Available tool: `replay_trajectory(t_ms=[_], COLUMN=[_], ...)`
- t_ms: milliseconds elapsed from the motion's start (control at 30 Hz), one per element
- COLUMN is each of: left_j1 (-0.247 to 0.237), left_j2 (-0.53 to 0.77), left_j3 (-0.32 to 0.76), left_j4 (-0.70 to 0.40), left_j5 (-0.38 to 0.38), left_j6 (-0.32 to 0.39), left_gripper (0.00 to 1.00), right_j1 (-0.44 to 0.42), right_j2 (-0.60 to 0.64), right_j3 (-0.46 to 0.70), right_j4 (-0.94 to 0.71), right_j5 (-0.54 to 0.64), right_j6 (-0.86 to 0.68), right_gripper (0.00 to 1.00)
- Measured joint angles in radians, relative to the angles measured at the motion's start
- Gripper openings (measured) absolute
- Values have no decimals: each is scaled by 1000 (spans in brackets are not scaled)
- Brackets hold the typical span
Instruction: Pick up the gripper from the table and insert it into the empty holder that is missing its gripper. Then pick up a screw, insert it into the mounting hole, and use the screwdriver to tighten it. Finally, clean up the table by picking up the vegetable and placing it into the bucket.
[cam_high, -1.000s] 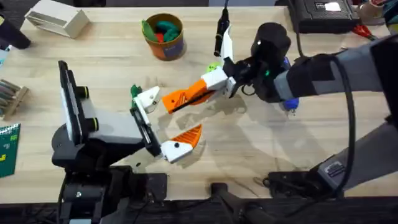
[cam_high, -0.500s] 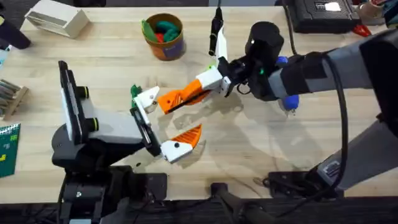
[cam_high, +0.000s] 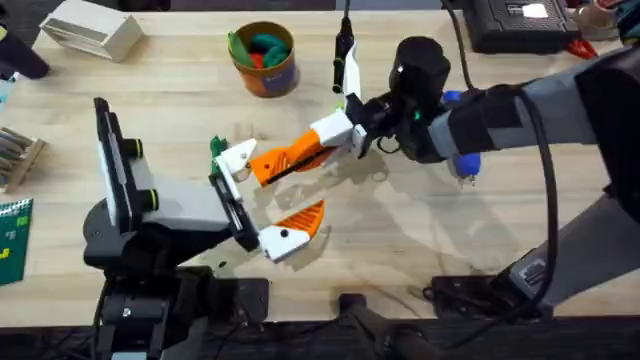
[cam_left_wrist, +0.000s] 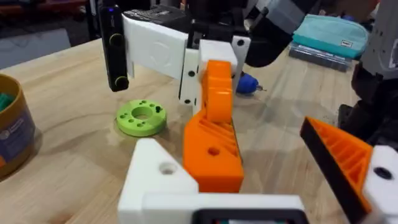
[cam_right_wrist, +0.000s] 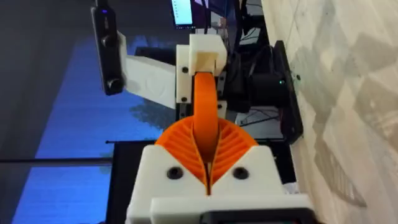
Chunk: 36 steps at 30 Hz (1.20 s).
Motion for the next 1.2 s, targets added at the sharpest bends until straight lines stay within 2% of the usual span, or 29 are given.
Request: replay_trajectory(t_ms=[1067, 1200], left_j1=[0, 1], left_j2=[0, 0], left_j3=[0, 0], left_j4=[0, 0], left_j5=[-1, -4], left_j6=[0, -14], left_gripper=[985, 985], right_j1=[23, 46], right_j2=[0, 42], right_j3=[10, 63], right_j4=[-27, -45], right_j5=[83, 103], right_j6=[0, 0], right_gripper=[16, 15])
